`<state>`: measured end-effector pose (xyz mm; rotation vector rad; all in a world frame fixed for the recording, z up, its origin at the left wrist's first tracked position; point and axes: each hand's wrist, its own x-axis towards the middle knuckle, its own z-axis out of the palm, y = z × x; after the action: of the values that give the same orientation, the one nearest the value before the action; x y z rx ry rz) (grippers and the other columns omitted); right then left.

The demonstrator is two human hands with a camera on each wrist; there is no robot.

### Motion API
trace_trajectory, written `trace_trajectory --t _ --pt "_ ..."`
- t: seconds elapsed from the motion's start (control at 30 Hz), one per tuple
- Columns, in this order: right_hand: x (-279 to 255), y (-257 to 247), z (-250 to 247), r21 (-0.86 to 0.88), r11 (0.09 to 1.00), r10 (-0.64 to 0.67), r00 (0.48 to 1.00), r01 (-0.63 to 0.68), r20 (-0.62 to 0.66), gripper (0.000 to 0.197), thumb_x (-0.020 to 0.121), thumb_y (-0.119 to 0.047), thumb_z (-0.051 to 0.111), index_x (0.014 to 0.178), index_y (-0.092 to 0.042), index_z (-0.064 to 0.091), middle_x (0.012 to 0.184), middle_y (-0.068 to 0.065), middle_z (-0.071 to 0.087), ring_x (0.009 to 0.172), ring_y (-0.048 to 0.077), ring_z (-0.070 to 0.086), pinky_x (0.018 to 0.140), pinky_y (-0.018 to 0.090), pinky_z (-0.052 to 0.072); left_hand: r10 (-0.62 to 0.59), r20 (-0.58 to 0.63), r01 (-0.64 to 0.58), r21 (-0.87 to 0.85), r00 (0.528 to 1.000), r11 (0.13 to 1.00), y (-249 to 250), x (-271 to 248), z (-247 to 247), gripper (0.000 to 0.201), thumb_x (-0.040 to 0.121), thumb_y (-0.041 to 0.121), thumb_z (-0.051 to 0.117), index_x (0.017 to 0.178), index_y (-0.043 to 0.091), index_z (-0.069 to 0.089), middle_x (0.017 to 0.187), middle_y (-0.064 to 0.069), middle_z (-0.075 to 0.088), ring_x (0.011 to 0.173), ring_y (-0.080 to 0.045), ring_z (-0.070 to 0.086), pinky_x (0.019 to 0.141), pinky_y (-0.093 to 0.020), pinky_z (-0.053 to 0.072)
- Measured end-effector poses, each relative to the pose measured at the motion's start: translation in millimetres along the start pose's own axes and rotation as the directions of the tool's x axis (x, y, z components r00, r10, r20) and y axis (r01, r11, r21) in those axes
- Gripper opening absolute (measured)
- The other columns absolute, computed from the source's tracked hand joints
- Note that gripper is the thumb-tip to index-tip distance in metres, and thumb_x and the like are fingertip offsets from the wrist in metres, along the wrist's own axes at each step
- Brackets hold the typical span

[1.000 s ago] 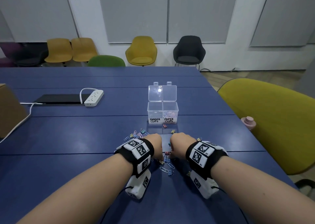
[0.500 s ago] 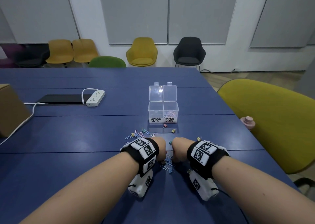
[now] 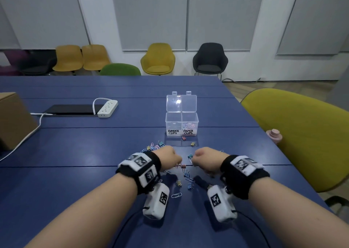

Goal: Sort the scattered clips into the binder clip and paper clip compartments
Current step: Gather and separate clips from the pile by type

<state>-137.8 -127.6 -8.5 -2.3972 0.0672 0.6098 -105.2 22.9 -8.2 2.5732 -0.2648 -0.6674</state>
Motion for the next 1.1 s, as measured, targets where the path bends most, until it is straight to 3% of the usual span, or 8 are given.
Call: trace_trajectory --t 0.1,0.2,0.3,0.43,0.67,0.8,0.9,1.1 --pt "-1 19 -1 0.831 0.555 -0.036 0.997 -0.038 0.069 0.027 0.085 -0.008 0.041 0.062 -0.019 0.034 0.055 -0.004 0.023 0.041 0.008 0.017 0.04 0.016 0.011 0.036 0.071 0.03 -0.758 0.997 0.652 -18 3 -5 0.02 0.088 0.003 0.042 0.068 0.008 0.047 0.063 -0.007 0.038 0.05 -0.017 0.035 0.045 -0.021 0.031" --pt "-5 30 2 0.984 0.17 -0.176 0.982 -0.043 0.073 0.014 0.075 -0.008 0.038 0.062 -0.014 0.037 0.057 0.001 0.032 0.04 0.009 0.027 0.036 0.014 0.018 0.092 0.115 0.1 -0.983 0.989 0.156 -33 0 -11 0.02 0.089 0.004 0.039 0.071 0.006 0.049 0.065 -0.009 0.053 0.052 -0.017 0.051 0.046 -0.023 0.049" --pt "-5 35 7 1.0 0.0 -0.174 0.984 -0.029 0.028 0.016 0.072 -0.015 0.039 0.057 -0.01 0.04 0.06 0.006 0.04 0.04 0.012 0.034 0.035 0.013 0.022 0.097 0.106 0.112 -0.991 0.99 -0.067 -41 -6 -12 0.015 0.087 0.002 0.04 0.078 0.001 0.052 0.067 -0.013 0.061 0.052 -0.019 0.061 0.051 -0.025 0.057" --pt "0 32 12 0.999 -0.027 -0.119 0.992 -0.042 0.039 0.02 0.073 -0.015 0.044 0.055 -0.012 0.036 0.059 0.003 0.04 0.038 0.011 0.035 0.031 0.011 0.019 0.09 0.109 0.12 -0.984 0.99 -0.132 -48 -12 -5 0.013 0.088 0.0 0.043 0.079 0.0 0.053 0.063 -0.009 0.062 0.049 -0.015 0.061 0.049 -0.021 0.057" --pt "5 25 11 0.984 0.169 -0.034 0.997 -0.062 0.068 0.023 0.082 0.001 0.034 0.066 -0.015 0.035 0.055 0.004 0.048 0.034 0.009 0.035 0.03 0.01 0.016 0.087 0.132 0.139 -0.988 0.987 -0.074 -55 -16 3 0.018 0.08 -0.004 0.047 0.092 -0.002 0.06 0.065 -0.008 0.058 0.049 -0.014 0.058 0.049 -0.022 0.056" --pt "5 22 12 0.734 0.678 0.023 0.999 -0.043 0.038 0.019 0.088 -0.008 0.048 0.071 -0.016 0.048 0.053 -0.001 0.033 0.036 0.008 0.022 0.036 0.012 0.014 0.088 0.225 0.229 -0.972 0.97 -0.044 -61 -22 -1 0.022 0.075 0.008 0.041 0.083 -0.001 0.059 0.065 -0.008 0.05 0.053 -0.017 0.046 0.043 -0.021 0.046" --pt "-3 14 13 0.107 0.993 -0.053 0.998 0.058 -0.045 0.017 0.088 -0.017 0.054 0.082 -0.01 0.068 0.058 0.003 0.046 0.044 0.015 0.037 0.041 0.019 0.029 0.012 0.245 0.236 -0.944 0.969 0.231 -66 -26 -1 0.017 0.083 0.017 0.047 0.072 0.008 0.055 0.056 0.001 0.036 0.042 -0.01 0.03 0.038 -0.019 0.024" --pt "-4 4 30 -0.422 0.897 -0.161 0.986 0.129 -0.04 0.032 0.085 -0.005 0.043 0.095 -0.012 0.073 0.104 0.013 0.071 0.095 0.033 0.065 0.072 0.026 0.048 -0.03 0.057 0.057 -0.566 0.998 0.823 -69 -35 6 0.019 0.087 0.018 0.064 0.07 0.016 0.056 0.055 0.003 0.033 0.045 -0.01 0.023 0.039 -0.015 0.014"
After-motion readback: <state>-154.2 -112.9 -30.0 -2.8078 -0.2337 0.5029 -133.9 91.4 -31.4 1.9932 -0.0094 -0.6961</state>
